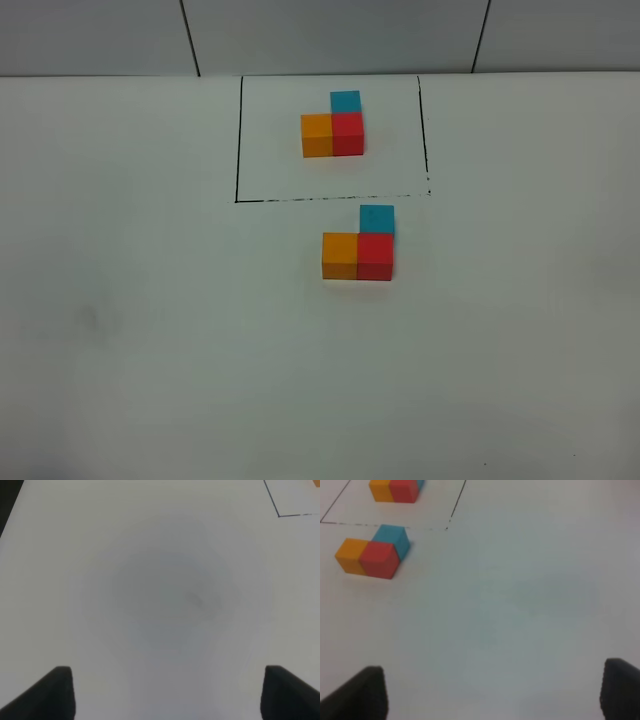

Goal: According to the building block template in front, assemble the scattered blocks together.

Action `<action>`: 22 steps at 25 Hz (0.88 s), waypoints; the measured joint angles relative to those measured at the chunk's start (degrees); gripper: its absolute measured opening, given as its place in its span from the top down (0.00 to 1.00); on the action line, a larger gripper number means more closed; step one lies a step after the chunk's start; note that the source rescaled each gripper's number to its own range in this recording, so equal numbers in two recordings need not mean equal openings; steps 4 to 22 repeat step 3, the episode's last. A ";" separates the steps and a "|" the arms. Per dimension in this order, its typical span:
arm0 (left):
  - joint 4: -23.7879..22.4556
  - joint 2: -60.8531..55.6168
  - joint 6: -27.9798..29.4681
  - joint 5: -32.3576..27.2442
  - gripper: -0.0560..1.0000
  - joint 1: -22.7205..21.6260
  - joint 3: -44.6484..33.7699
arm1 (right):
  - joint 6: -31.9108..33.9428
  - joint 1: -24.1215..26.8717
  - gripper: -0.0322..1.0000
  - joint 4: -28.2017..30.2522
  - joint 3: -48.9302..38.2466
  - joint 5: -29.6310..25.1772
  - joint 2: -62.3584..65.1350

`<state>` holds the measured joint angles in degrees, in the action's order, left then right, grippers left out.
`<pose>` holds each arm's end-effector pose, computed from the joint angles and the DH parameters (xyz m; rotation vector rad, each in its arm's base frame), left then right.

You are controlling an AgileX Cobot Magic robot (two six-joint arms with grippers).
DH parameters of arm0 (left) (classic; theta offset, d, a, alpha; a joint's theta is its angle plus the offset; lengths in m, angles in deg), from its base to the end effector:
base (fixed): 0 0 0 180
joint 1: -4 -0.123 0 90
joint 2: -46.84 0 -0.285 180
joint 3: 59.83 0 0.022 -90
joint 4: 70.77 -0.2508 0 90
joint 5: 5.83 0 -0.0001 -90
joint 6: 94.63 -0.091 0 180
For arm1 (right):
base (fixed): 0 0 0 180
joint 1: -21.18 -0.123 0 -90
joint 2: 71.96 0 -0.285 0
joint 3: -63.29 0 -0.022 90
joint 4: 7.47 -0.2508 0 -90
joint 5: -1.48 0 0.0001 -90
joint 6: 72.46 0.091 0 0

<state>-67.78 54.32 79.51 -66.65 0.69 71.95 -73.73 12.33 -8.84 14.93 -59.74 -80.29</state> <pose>-0.0062 -0.0045 0.2790 0.0480 2.0322 0.0384 -0.0044 0.0013 0.2777 -0.1828 2.0514 0.1106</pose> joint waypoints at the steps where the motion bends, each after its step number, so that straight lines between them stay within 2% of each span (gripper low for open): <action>1: 0.00 0.00 0.00 0.00 0.26 0.00 0.00 | 0.00 0.00 0.26 0.00 0.00 0.00 0.00; 22: 0.00 0.00 0.00 0.00 0.26 0.00 0.00 | 0.00 0.00 0.26 0.00 0.00 0.00 0.00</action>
